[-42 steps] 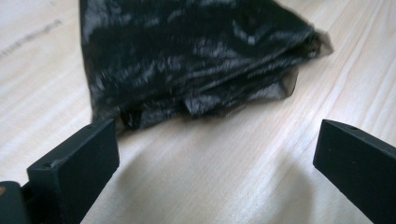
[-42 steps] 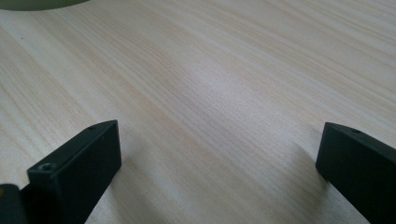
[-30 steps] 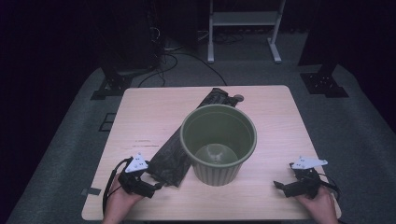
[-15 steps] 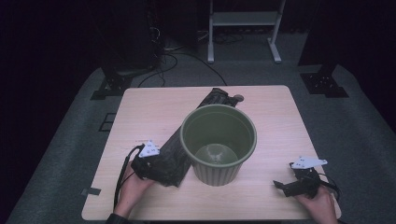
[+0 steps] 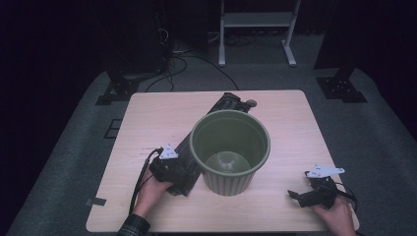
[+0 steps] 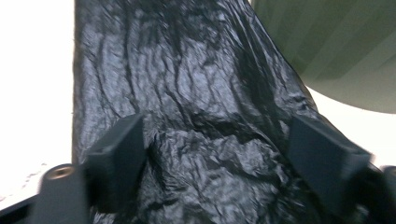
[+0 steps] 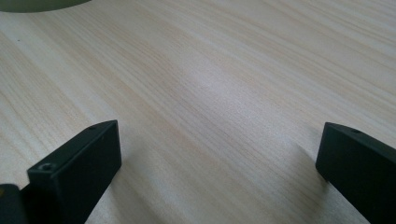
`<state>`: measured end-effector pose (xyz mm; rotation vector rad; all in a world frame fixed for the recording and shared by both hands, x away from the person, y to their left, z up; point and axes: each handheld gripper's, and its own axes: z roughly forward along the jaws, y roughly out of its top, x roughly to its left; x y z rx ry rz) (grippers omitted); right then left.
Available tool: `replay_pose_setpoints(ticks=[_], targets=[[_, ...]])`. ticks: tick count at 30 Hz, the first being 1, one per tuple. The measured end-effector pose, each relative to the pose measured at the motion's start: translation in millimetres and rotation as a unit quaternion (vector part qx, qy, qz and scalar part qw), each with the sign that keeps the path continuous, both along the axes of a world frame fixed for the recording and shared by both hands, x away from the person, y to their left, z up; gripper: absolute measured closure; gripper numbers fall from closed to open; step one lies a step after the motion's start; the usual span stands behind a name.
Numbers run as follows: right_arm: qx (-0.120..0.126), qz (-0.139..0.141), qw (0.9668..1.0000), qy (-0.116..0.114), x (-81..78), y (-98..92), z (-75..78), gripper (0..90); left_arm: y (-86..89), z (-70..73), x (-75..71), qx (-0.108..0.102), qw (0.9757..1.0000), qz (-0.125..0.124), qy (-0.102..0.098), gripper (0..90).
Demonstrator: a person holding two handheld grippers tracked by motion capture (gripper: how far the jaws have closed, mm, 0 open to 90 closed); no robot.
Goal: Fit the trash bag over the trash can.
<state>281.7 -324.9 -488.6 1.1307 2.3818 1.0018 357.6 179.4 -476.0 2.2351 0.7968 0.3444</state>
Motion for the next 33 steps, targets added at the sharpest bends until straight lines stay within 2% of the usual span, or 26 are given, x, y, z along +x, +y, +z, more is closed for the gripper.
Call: replay_pose_setpoints(ticks=[3, 7, 9, 10, 14, 24, 28, 33], targets=[[0.0, 0.0, 1.0, 0.0, 0.0, 0.0, 0.0, 0.0, 0.2, 1.6, -0.8, -0.003, 1.0, -0.008, -0.005, 37.1], [0.0, 0.0, 1.0, 0.0, 0.0, 0.0, 0.0, 0.0, 2.3, 4.2, -2.7, -0.002, 0.9998, -0.019, -0.001, 71.0], [0.0, 0.0, 1.0, 0.0, 0.0, 0.0, 0.0, 0.0, 3.0, 5.4, -4.4, 0.006, 0.9997, -0.025, 0.0, 83.7], [0.0, 0.0, 1.0, 0.0, 0.0, 0.0, 0.0, 0.0, 3.5, 5.9, -5.3, 0.011, 0.9996, -0.028, -0.001, 86.5], [0.0, 0.0, 1.0, 0.0, 0.0, 0.0, 0.0, 0.0, 7.1, 7.9, -12.1, 0.016, 0.9993, -0.033, 0.007, 87.6], [0.0, 0.0, 1.0, 0.0, 0.0, 0.0, 0.0, 0.0, 35.2, 9.3, -51.2, 0.008, 0.9992, -0.035, 0.017, 87.5], [0.0, 0.0, 1.0, 0.0, 0.0, 0.0, 0.0, 0.0, 46.5, 8.7, -68.5, -0.006, 0.9991, -0.038, 0.016, 87.5], [0.0, 0.0, 1.0, 0.0, 0.0, 0.0, 0.0, 0.0, 54.8, 5.7, -84.5, -0.004, 0.9989, -0.041, 0.02, 87.4]])
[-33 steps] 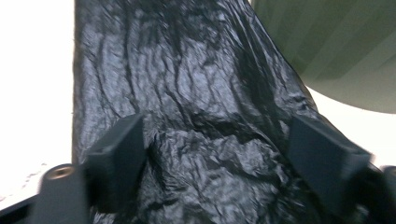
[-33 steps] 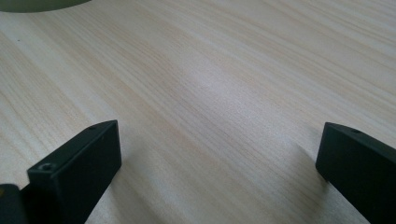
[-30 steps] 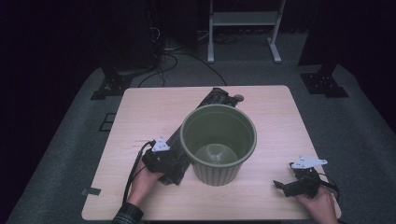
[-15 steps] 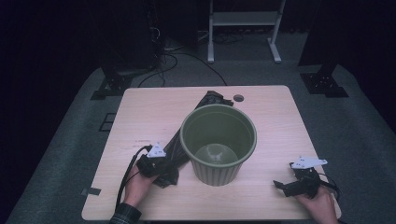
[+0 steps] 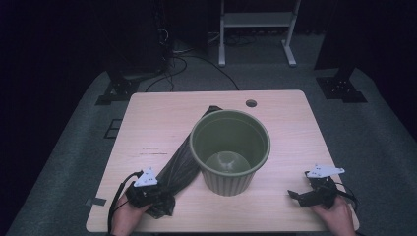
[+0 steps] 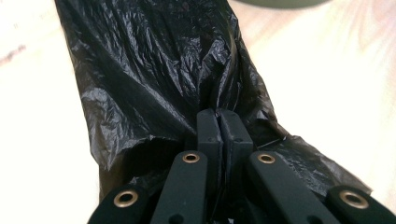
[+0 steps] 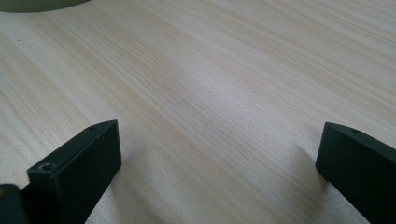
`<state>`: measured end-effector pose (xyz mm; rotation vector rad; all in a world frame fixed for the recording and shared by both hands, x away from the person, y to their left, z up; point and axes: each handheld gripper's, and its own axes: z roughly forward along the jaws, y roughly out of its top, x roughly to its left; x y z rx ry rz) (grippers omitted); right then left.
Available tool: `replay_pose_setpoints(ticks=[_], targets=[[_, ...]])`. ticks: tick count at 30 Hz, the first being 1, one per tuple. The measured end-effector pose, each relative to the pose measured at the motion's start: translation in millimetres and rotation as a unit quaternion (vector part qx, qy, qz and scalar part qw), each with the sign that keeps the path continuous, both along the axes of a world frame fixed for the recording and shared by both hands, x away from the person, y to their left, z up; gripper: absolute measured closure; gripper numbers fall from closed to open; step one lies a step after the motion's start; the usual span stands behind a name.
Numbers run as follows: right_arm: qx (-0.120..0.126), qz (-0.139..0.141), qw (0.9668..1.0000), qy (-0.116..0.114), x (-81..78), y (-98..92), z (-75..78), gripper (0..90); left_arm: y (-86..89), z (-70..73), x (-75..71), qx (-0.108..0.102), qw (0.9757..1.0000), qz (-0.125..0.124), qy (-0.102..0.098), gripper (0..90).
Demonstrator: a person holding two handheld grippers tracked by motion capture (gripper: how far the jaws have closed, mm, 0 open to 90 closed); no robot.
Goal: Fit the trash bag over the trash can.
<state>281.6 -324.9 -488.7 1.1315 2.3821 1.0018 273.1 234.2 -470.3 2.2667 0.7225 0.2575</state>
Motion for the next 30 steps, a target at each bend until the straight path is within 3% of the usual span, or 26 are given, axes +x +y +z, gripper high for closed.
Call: replay_pose_setpoints(ticks=[2, 4, 9, 14, 17, 22, 30], targets=[[0.0, 0.0, 1.0, 0.0, 0.0, 0.0, 0.0, 0.0, 4.9, 0.1, -5.9, -0.001, 1.0, 0.004, 0.001, 86.8], [0.0, 0.0, 1.0, 0.0, 0.0, 0.0, 0.0, 0.0, 8.1, 0.1, -9.3, -0.003, 0.9999, 0.013, 0.001, 80.1], [0.0, 0.0, 1.0, 0.0, 0.0, 0.0, 0.0, 0.0, 11.4, 5.2, -16.6, 0.002, 0.9992, 0.04, -0.008, 45.8], [0.0, -0.001, 1.0, 0.0, 0.0, 0.0, 0.0, 0.0, 8.8, 17.6, -18.2, -0.002, 0.9985, 0.052, -0.016, 20.8], [0.0, -0.001, 1.0, 0.0, 0.0, 0.0, 0.0, 0.0, 3.5, 26.4, -12.7, -0.008, 0.9978, 0.061, -0.024, 10.5], [0.0, -0.001, 1.0, 0.0, 0.0, 0.0, 0.0, 0.0, -6.6, 36.4, 3.4, -0.023, 0.9968, 0.07, -0.031, 1.1], [0.0, -0.001, 1.0, 0.0, 0.1, 0.0, 0.0, 0.0, -22.8, 35.9, 35.7, -0.037, 0.9962, 0.074, -0.028, 0.7]])
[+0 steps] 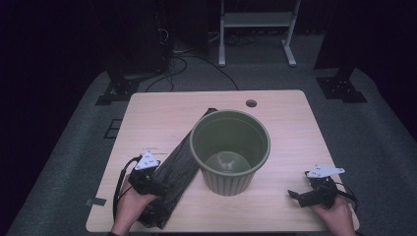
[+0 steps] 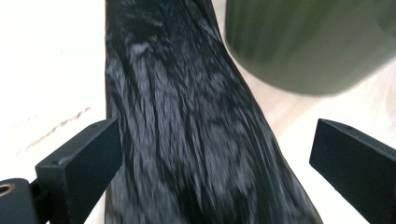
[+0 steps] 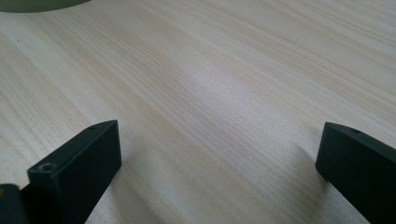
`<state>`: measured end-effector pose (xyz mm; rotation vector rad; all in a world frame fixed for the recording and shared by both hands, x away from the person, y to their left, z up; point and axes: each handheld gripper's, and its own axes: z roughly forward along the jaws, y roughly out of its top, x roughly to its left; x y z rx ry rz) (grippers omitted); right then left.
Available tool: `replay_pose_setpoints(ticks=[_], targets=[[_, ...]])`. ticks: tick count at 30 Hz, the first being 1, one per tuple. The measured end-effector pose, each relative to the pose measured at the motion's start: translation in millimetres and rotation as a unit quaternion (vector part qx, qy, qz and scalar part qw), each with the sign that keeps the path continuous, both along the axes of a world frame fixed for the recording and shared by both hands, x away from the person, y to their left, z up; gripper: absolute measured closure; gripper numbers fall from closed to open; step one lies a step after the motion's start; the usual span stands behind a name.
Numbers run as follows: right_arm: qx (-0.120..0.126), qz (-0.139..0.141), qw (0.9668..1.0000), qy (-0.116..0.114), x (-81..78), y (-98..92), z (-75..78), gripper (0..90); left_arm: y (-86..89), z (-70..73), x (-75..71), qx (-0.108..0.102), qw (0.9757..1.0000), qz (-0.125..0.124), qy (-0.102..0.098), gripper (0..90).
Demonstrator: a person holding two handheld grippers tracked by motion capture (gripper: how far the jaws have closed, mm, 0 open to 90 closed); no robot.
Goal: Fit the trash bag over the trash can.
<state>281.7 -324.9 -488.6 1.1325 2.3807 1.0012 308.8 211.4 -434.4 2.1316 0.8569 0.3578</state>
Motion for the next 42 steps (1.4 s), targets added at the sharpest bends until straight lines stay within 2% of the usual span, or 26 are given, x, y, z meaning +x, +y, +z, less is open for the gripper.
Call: replay_pose_setpoints(ticks=[3, 9, 15, 18, 22, 28, 31, 34, 39, 42], targets=[[0.0, 0.0, 1.0, 0.0, 0.0, 0.0, 0.0, 0.0, -6.9, -2.7, 11.9, 0.002, 1.0, 0.001, 0.001, 0.0], [0.0, 0.0, 1.0, 0.0, 0.1, 0.0, 0.0, 0.0, -19.5, -12.7, 34.5, 0.02, 0.9998, 0.007, 0.003, 0.0], [0.0, -0.001, 1.0, 0.001, 0.3, 0.0, 0.1, 0.0, -31.2, -27.1, 52.0, 0.03, 0.9995, 0.007, 0.012, 0.0], [0.0, -0.001, 1.0, 0.001, 0.3, 0.0, 0.1, 0.0, -36.7, -38.5, 60.1, 0.046, 0.9987, 0.008, 0.02, 0.0], [0.0, -0.001, 1.0, 0.0, 0.5, 0.0, 0.1, 0.0, -39.4, -44.7, 62.8, 0.058, 0.9979, 0.004, 0.027, 0.0], [0.0, -0.001, 1.0, 0.0, 0.4, 0.0, 0.0, 0.0, -38.3, -44.0, 61.3, 0.059, 0.9979, 0.005, 0.024, 0.7], [0.0, -0.001, 1.0, 0.0, 0.4, 0.0, 0.0, 0.0, -35.4, -40.2, 58.1, 0.053, 0.9984, -0.01, 0.018, 15.5], [0.0, -0.001, 1.0, 0.0, 0.5, 0.0, 0.0, 0.0, -32.4, -37.8, 56.2, 0.047, 0.9986, -0.021, 0.014, 37.9], [0.0, -0.001, 1.0, 0.0, 0.6, -0.1, 0.1, 0.0, -28.3, -35.5, 54.7, 0.044, 0.9982, -0.038, 0.018, 75.3], [-0.001, -0.001, 1.0, 0.0, 0.7, -0.1, 0.1, 0.0, -27.3, -35.4, 54.6, 0.042, 0.998, -0.043, 0.021, 87.0]])
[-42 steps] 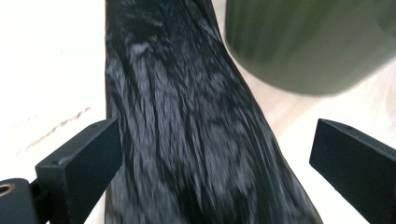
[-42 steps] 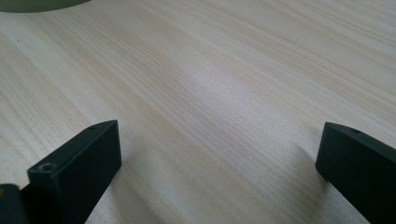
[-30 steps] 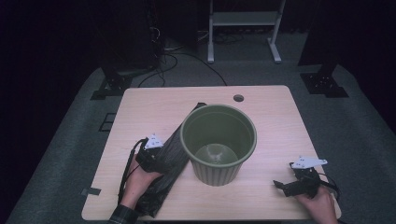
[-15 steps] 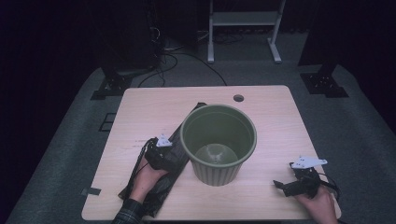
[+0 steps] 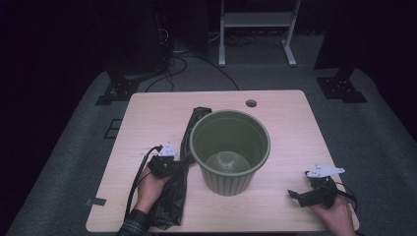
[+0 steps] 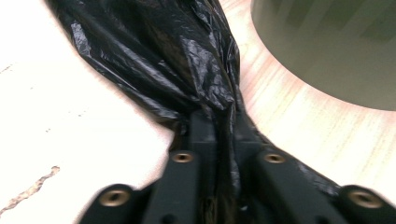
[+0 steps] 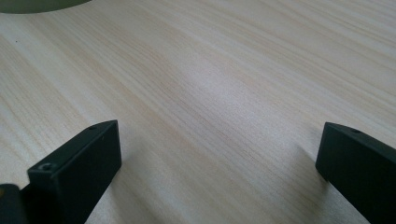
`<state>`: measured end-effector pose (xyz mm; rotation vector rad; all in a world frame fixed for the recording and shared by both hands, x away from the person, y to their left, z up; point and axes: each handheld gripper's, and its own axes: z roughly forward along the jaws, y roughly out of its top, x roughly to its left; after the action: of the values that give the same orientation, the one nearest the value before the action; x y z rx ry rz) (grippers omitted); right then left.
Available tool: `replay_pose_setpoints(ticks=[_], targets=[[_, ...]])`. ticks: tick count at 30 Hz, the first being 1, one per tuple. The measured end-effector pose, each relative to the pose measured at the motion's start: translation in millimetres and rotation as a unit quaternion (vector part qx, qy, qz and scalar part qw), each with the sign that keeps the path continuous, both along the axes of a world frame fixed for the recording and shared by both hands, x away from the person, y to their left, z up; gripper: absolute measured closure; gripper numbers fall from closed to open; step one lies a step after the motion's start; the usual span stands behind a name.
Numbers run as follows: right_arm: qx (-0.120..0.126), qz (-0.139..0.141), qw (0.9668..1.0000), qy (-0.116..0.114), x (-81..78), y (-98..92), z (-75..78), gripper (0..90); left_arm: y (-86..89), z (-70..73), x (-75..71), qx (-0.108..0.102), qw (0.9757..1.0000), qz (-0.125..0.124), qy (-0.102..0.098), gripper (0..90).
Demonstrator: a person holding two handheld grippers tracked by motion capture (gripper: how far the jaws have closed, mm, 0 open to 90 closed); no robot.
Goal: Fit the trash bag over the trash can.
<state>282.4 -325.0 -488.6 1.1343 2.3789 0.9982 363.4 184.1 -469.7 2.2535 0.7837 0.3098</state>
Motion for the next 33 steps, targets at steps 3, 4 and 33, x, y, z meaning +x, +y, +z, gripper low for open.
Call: replay_pose_setpoints(ticks=[3, 4, 33], targets=[[0.0, 0.0, 1.0, 0.0, 0.0, 0.0, 0.0, 0.0, 1.0, 1.8, -1.4, -0.003, 1.0, -0.001, -0.001, 87.7], [0.0, 0.0, 1.0, 0.0, 0.0, 0.0, 0.0, 0.0, 1.6, 2.7, -1.9, -0.007, 1.0, -0.004, -0.002, 87.7], [0.0, -0.002, 1.0, 0.0, 0.0, -0.1, 0.0, 0.0, 11.8, 63.4, -44.9, -0.065, 0.9873, -0.125, -0.074, 87.7]])
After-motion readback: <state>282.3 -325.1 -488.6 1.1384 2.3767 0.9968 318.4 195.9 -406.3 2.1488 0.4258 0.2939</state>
